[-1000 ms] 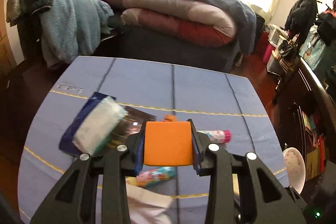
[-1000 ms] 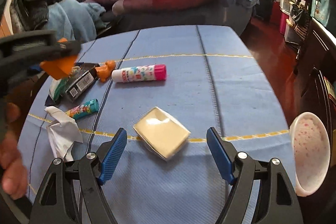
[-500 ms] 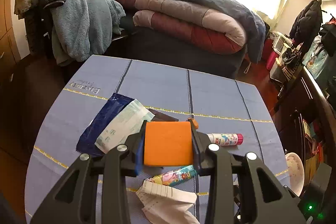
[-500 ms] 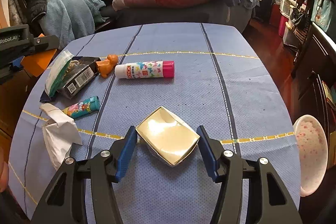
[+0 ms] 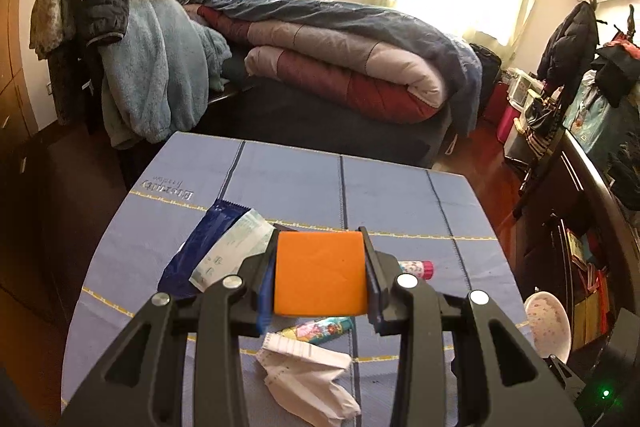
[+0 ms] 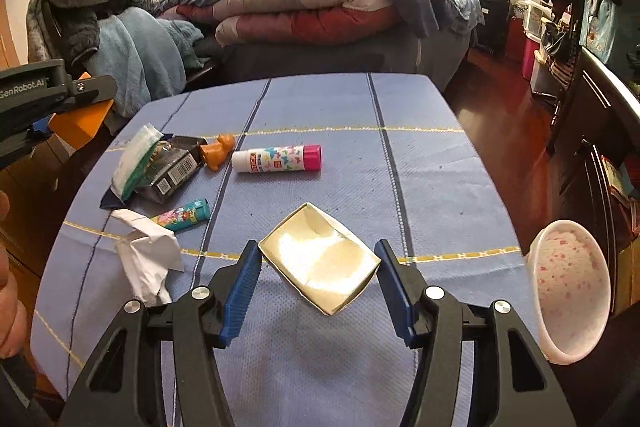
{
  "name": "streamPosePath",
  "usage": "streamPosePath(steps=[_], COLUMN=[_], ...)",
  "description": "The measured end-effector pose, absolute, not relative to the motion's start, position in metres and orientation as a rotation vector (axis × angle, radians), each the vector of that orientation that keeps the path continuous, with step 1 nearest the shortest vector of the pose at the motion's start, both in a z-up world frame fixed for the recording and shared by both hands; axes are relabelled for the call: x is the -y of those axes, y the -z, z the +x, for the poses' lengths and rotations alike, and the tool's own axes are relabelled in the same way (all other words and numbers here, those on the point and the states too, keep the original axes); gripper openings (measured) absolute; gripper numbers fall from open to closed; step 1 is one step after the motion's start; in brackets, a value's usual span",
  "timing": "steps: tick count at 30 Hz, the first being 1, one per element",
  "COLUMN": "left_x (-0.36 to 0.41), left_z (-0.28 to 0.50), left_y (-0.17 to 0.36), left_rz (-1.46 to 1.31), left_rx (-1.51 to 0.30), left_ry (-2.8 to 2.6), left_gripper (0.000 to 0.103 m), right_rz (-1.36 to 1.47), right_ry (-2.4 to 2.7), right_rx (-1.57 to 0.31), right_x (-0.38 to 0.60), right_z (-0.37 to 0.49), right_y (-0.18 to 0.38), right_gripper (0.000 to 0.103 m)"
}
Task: Collect trash
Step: 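Carry the cube and box over the bin and open both tools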
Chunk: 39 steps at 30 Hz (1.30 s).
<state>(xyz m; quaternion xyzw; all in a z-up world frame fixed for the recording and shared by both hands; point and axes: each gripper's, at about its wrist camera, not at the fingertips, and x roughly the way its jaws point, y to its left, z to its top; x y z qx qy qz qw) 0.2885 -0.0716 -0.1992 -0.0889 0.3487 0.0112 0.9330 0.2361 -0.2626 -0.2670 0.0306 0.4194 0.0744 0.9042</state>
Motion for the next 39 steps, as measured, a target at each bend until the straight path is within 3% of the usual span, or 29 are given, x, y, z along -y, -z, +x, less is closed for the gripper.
streamPosePath(steps=[17,39], left_x=[0.175,0.371], left_z=[0.275,0.269], left_y=[0.188,0.237], left_rz=[-0.066,0.114], left_rx=[-0.702,-0.783], left_ry=[0.165,0.566], left_gripper=[0.037,0.037], right_rz=[0.153,0.349], right_ry=[-0.028,0.321], right_rx=[-0.807,-0.795], right_x=[0.350,0.518], right_z=[0.197,0.154], right_y=[0.250,0.283], right_gripper=[0.059,0.058])
